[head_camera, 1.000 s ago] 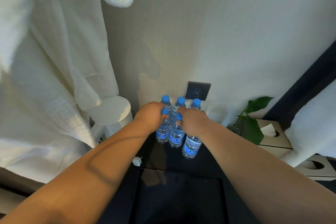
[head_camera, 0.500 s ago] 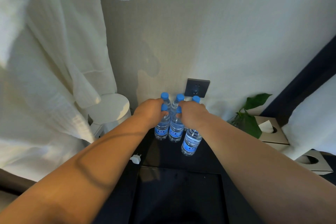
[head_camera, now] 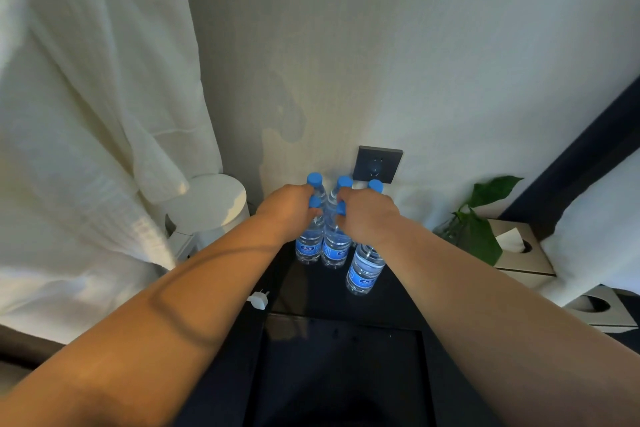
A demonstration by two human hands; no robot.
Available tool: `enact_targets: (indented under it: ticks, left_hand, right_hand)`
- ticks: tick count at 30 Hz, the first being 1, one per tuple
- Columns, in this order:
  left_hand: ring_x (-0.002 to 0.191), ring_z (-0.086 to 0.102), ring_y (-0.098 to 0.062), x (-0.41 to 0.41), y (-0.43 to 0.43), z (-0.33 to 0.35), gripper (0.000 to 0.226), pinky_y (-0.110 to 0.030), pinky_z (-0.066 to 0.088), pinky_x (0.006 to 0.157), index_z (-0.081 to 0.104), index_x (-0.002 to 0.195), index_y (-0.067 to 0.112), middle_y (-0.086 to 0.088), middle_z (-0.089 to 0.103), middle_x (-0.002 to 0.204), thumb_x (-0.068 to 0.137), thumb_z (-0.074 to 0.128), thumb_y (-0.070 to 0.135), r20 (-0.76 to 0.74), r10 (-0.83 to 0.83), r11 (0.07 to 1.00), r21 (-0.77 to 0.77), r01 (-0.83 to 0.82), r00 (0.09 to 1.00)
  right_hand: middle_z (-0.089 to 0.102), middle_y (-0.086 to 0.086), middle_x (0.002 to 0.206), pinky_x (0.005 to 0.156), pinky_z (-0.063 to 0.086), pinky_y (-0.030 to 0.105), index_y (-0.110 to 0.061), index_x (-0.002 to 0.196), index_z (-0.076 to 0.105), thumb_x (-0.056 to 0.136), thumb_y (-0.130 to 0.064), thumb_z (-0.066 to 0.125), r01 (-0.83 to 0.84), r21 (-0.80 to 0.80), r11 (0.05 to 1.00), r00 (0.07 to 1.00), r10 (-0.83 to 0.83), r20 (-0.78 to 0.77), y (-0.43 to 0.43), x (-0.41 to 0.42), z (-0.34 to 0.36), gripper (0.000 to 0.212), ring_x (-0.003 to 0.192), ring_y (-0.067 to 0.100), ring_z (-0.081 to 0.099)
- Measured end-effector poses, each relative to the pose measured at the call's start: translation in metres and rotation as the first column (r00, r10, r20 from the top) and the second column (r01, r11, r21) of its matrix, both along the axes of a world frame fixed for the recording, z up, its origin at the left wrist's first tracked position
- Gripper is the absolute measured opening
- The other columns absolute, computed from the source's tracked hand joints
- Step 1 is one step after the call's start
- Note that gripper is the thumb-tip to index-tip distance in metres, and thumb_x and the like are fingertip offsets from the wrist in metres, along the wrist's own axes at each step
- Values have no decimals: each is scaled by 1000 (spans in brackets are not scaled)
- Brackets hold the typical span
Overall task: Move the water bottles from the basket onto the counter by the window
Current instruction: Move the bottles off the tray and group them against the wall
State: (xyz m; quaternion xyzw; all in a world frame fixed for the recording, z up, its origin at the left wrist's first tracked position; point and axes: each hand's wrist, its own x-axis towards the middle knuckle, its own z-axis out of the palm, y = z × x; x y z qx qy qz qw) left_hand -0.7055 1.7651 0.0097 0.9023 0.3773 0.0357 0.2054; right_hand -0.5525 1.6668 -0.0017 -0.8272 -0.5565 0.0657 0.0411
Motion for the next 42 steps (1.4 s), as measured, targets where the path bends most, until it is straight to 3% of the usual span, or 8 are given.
enact_targets:
  ticks: [10, 15, 24, 28, 33, 35, 39, 42]
  left_hand:
    - [92, 63, -25, 2, -1, 0, 25, -31, 45, 76, 63, 116, 11, -12, 68, 106, 101, 60, 30, -8, -6, 1000, -1, 6, 1000]
    - [85, 58, -21, 0, 1, -4, 24, -30, 40, 72, 63, 113, 11, -12, 68, 103, 100, 61, 30, 23, -21, 1000, 22, 21, 1000]
    - [91, 63, -25, -3, 1, -9, 26, -37, 50, 78, 62, 115, 11, -10, 69, 105, 98, 63, 31, 64, -36, 999, 34, 34, 997]
    - [91, 62, -25, -2, -1, -9, 26, -33, 43, 74, 61, 116, 12, -11, 68, 106, 99, 62, 32, 51, -29, 998, 49, 26, 998]
    - [83, 58, -22, -3, -4, -9, 27, -33, 44, 70, 60, 115, 13, -11, 68, 103, 97, 61, 34, 33, -21, 998, 64, 19, 999]
    - [86, 61, -24, -4, -7, -8, 32, -36, 51, 73, 59, 118, 15, -9, 67, 105, 95, 62, 37, 20, 8, 995, 99, -10, 1000]
    - [102, 61, -28, -7, -16, -9, 45, -40, 55, 82, 58, 131, 20, -7, 60, 117, 92, 68, 38, 63, 26, 982, 185, -37, 998]
    - [112, 57, -26, -7, -22, -7, 45, -38, 52, 89, 59, 133, 25, -4, 57, 127, 91, 70, 35, 77, -54, 973, 226, 35, 996]
  right_hand:
    - [46, -6, 78, 65, 41, 35, -19, 126, 53, 96, -52, 59, 92, 8, 996, 996, -92, 19, 3, -3, -6, 45, 75, 20, 52]
    - [44, -7, 75, 65, 41, 35, -17, 124, 54, 98, -44, 61, 96, 18, 995, 995, -95, -27, 3, -1, -8, 39, 76, 20, 53]
    - [40, -8, 73, 68, 39, 35, -19, 128, 53, 100, -43, 59, 80, 59, 995, 996, -78, -33, -3, -2, -8, 38, 73, 19, 49]
    - [47, -6, 77, 69, 41, 35, -19, 123, 55, 99, -45, 59, 95, 42, 995, 995, -93, -30, -6, -4, -6, 35, 76, 19, 52]
    - [62, 1, 100, 79, 51, 41, -20, 127, 51, 96, -54, 59, 98, 51, 994, 993, -94, -66, -19, -6, -1, 47, 89, 23, 61]
    - [63, 1, 102, 78, 54, 42, -21, 120, 53, 95, -56, 58, 104, 39, 994, 993, -102, -53, -29, -4, 0, 44, 94, 25, 63]
    - [47, -4, 81, 64, 44, 34, -23, 96, 55, 94, -58, 56, 74, -16, 997, 996, -73, 57, -52, 3, -3, 36, 85, 22, 58]
    - [46, -6, 78, 61, 39, 33, -23, 99, 56, 92, -61, 56, 75, -33, 997, 993, -71, 92, -67, 8, -4, 39, 76, 20, 53]
